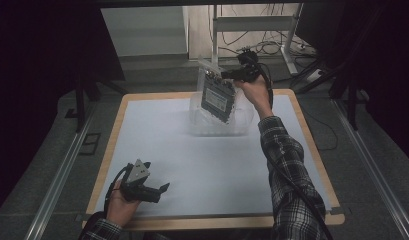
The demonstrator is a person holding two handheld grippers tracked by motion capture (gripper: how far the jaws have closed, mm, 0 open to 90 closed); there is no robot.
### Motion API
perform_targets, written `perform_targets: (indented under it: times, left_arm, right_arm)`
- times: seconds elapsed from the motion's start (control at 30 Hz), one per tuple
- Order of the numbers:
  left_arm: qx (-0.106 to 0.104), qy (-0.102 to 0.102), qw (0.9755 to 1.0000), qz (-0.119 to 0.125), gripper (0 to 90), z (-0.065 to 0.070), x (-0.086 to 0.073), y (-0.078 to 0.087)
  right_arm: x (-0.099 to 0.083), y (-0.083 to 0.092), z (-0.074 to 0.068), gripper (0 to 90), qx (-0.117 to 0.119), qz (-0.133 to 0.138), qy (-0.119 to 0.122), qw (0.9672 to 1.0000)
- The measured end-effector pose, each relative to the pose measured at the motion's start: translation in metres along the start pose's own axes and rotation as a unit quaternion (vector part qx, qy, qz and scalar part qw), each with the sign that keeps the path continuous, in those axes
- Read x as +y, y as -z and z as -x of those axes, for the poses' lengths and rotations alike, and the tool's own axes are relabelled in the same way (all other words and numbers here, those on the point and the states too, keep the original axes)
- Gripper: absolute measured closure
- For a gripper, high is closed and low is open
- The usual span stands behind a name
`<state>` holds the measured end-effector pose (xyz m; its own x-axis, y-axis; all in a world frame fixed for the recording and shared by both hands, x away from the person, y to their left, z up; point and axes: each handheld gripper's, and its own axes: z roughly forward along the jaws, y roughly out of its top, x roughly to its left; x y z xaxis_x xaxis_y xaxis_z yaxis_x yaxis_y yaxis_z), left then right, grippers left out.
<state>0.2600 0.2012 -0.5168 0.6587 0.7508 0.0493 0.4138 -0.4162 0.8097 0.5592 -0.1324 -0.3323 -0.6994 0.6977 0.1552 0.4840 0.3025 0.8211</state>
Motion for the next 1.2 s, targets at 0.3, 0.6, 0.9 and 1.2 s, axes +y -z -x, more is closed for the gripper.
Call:
perform_targets:
  times: [0.3, 0.6, 0.9, 1.2]
  left_arm:
    - [0.002, -0.001, 1.0, 0.0, 2.1, 0.0, 0.0, 0.0]
    - [0.004, -0.002, 1.0, 0.001, 2.1, 0.001, 0.0, 0.0]
    - [0.006, -0.003, 1.0, 0.0, 2.1, 0.001, 0.0, 0.0]
    - [0.006, -0.002, 1.0, 0.002, 2.0, 0.001, -0.001, 0.001]
  right_arm:
    - [-0.001, 0.001, -0.001, 48.7, -0.031, -0.005, 0.027, 0.9991]
    - [0.001, 0.008, -0.003, 34.4, -0.045, 0.0, 0.042, 0.9981]
    - [-0.003, 0.017, -0.002, 27.4, -0.045, 0.002, 0.051, 0.9977]
    - [-0.004, 0.029, -0.004, 22.4, -0.041, 0.006, 0.061, 0.9973]
